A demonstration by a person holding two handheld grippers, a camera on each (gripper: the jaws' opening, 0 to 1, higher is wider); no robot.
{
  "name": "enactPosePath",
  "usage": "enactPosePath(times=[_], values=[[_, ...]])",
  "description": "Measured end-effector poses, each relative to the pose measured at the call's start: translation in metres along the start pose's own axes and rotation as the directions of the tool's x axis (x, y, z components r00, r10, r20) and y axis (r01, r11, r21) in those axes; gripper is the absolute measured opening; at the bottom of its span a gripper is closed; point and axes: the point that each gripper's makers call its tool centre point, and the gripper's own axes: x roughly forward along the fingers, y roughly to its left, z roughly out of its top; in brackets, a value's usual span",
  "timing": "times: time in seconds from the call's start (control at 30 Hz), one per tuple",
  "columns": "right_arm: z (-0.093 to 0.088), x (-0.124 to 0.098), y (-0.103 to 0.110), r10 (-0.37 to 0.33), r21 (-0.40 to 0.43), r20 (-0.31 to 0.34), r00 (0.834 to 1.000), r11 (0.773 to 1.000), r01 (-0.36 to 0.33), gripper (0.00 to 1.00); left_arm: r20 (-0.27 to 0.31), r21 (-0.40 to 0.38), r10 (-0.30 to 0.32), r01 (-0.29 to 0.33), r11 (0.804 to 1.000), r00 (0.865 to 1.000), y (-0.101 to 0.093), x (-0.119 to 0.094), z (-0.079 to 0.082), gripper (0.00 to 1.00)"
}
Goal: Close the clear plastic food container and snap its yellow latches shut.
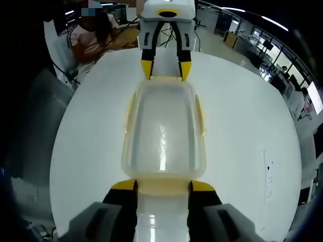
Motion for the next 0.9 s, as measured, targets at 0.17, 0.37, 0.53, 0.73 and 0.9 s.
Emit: enactPosePath(times=[0.17, 0.37, 0.53, 0.73, 0.9], values=[[-0.001, -0.016, -0.005, -0.026, -0.017, -0.009, 1.000, 1.000, 0.026, 0.36, 0.000, 0.010, 0.031, -0.031, 0.999, 1.000, 0.006, -0.012, 0.014, 0.35], [-0.004, -0.030, -0.009, -0.040, -0.019, -0.008, 0.999, 0.999, 0.040, 0.36, -0.005, 0.017, 0.066, -0.066, 0.998, 0.998, 0.009, -0.022, 0.028, 0.35], [-0.012, -0.036, -0.010, -0.047, -0.019, -0.003, 0.999, 0.999, 0.047, 0.36, -0.003, 0.005, 0.067, -0.067, 0.998, 0.998, 0.011, -0.019, 0.039, 0.35], [-0.031, -0.043, -0.011, -0.054, -0.006, -0.010, 0.999, 0.999, 0.054, 0.36, 0.002, 0.022, 0.074, -0.074, 0.997, 0.997, 0.015, -0.013, 0.057, 0.35], [-0.044, -0.047, -0.013, -0.054, 0.005, -0.014, 0.998, 0.999, 0.054, 0.36, -0.001, 0.033, 0.068, -0.068, 0.997, 0.998, 0.020, -0.009, 0.070, 0.35]])
